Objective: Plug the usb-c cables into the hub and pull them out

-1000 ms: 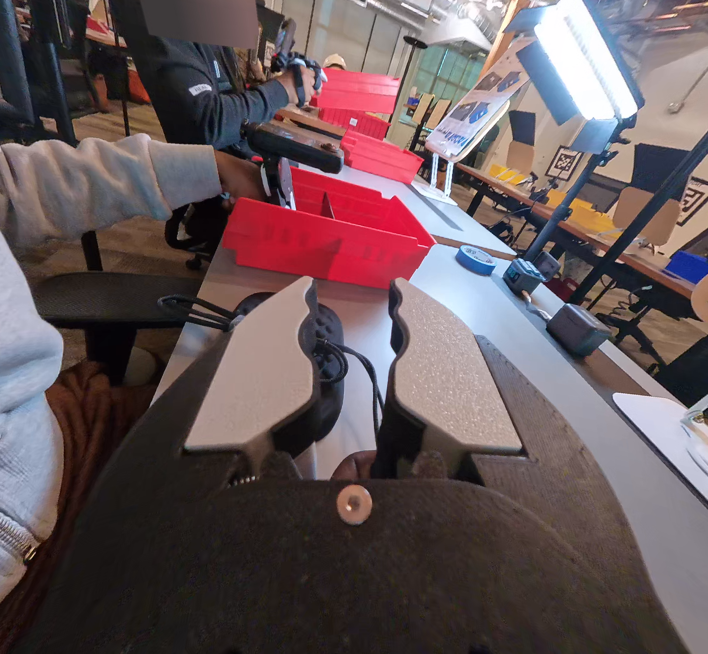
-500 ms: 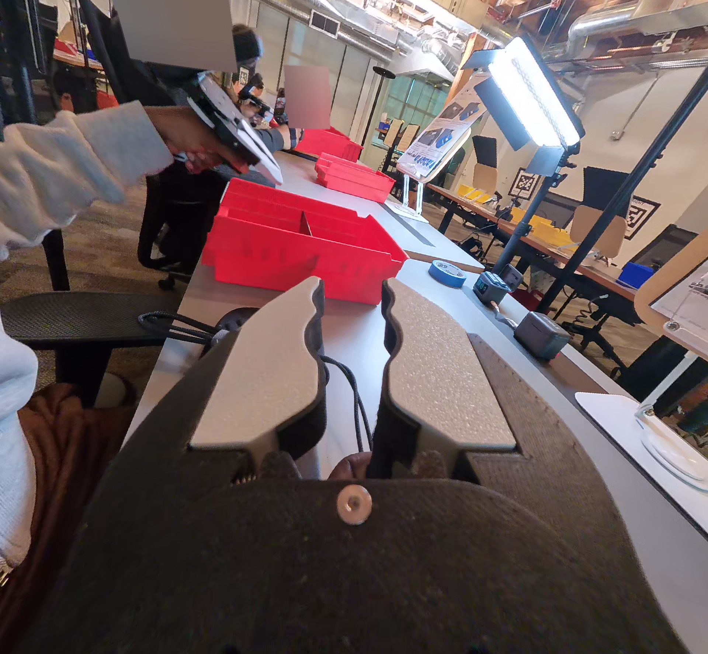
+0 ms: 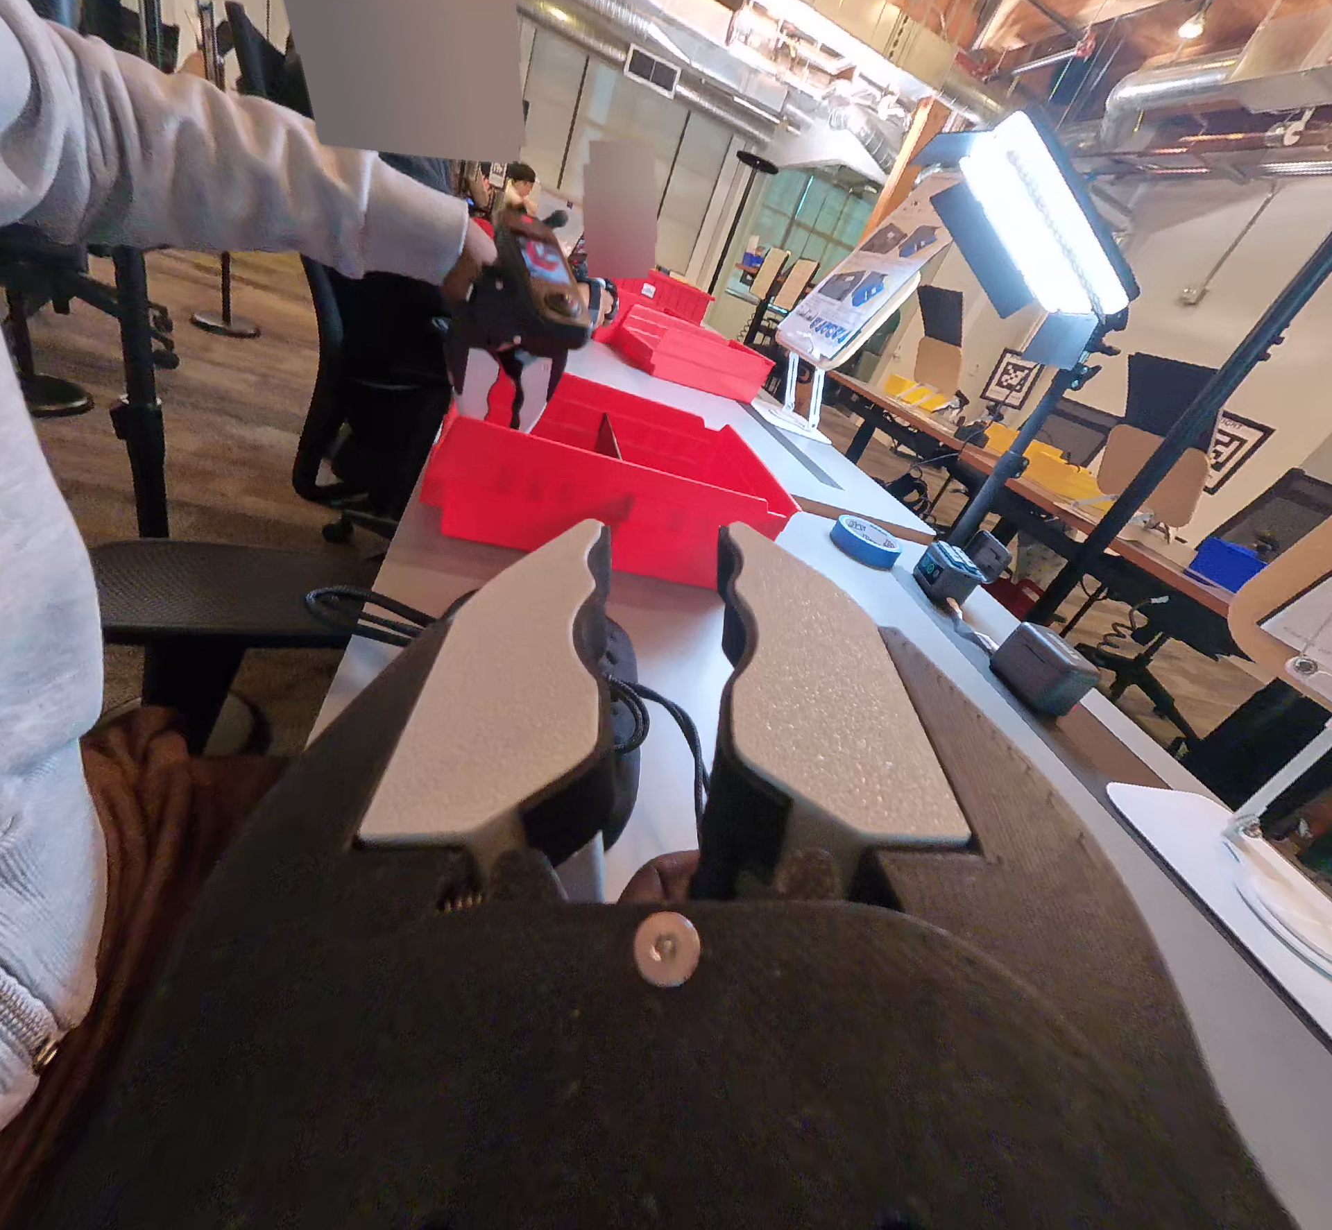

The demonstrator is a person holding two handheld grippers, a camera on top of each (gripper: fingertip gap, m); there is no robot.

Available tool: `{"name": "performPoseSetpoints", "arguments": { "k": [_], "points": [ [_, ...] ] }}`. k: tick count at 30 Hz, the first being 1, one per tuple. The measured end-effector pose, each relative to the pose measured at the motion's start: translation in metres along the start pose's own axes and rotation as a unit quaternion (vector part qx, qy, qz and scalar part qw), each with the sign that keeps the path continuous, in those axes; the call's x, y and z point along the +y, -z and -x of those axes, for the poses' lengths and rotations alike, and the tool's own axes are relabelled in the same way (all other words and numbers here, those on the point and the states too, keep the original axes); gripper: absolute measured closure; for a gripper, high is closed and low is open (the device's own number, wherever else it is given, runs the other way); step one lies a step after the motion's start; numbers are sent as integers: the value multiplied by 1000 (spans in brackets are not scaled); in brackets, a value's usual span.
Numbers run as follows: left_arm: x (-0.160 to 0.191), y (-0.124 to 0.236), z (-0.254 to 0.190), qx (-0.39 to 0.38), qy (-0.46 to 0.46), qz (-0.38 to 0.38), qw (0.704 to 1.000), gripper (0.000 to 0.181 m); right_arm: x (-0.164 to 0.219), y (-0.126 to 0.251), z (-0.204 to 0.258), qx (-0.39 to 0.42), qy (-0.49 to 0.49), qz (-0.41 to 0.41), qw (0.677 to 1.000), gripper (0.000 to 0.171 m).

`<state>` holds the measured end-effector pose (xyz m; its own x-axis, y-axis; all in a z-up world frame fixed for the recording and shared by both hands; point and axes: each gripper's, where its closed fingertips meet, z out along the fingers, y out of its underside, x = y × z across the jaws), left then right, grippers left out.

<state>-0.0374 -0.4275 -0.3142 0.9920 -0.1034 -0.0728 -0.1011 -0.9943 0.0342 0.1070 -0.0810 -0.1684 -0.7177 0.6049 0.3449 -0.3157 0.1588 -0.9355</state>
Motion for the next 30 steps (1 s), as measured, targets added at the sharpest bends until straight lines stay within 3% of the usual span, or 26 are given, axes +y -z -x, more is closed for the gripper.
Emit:
{"name": "performPoseSetpoints", "arguments": {
  "k": [4,10,17,23,26,30],
  "points": [
    [8,-14,4,18,-27,60,998,154,0,0,-1,0,0,-5,1000,144],
    [7,-30,2,46,-73,70,994,158,0,3,-8,7,-2,-11,1000,146],
    [5,-36,3,24,-149,36,988,168,4,3,-16,26,-10,-16,999,148],
    [-15,-34,-1,-21,-130,-36,991,177,2,2,-16,28,-12,-29,999,150],
    [-23,-9,2,-33,-104,-65,992,177,-2,3,-14,26,-7,-28,999,151],
    [-43,61,22,-102,-35,-179,978,177,-6,2,-12,26,-9,-35,999,151]
  ]
}}
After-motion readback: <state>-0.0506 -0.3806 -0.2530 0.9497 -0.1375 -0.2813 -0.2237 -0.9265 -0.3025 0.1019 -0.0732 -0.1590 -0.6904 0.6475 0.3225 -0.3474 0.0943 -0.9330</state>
